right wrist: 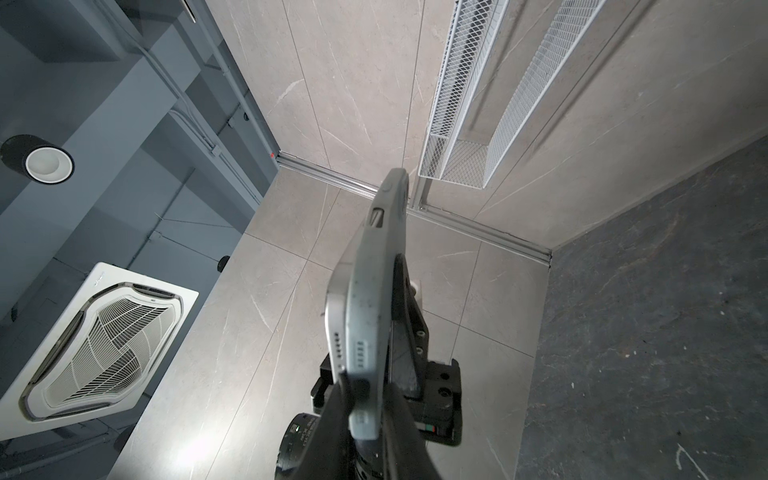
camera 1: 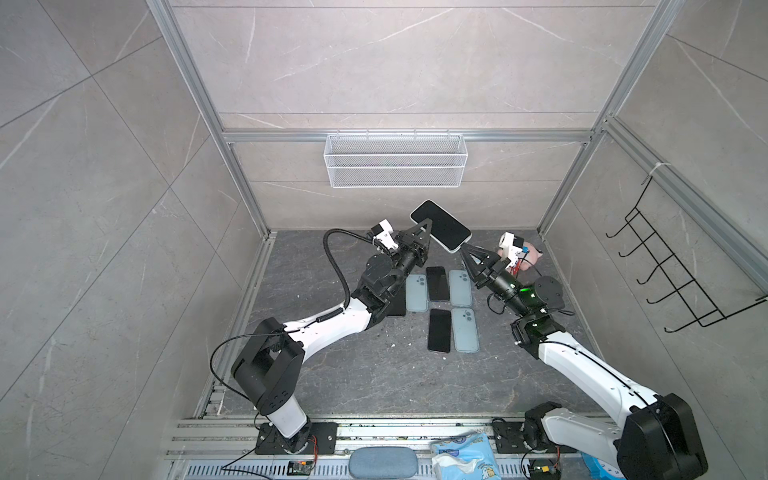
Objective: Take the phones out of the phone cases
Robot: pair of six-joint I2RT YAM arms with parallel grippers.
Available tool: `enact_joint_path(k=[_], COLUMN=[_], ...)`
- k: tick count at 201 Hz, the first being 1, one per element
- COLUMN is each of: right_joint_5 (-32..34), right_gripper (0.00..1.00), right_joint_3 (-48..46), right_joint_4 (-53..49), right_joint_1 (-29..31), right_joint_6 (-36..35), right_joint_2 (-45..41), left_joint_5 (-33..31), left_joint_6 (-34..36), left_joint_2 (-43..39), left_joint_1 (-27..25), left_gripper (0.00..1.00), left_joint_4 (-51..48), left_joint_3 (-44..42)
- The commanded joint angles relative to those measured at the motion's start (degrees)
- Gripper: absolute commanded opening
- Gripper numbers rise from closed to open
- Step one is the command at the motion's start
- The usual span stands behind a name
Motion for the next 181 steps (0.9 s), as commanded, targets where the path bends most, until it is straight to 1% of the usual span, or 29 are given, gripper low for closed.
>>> enact_joint_path(k=[1,136,181], right_joint_5=[-2.0,-1.2,-0.6], right_gripper=[0.18,0.18,0.17], right_joint_3=[-2.2,-3.6,-3.6], right_joint_4=[-7.7,-8.0,-10.4], right_joint_1=[1.9,3.1,3.1], right_joint_6=[-1.3,-1.2,-1.9], right_joint_2=[2.8,3.9,3.9], left_joint_5=[5.2,5.2,5.5], left_joint_6=[-1.8,-1.6,-1.0], left_joint_2=[-2.0,-2.0,-2.5], left_joint_1=[-2.1,-2.1,-2.3], left_gripper=[0.00,0.00,0.00], left_joint_4=[14.6,14.6,14.4], left_joint_3=[2.4,2.7,2.7])
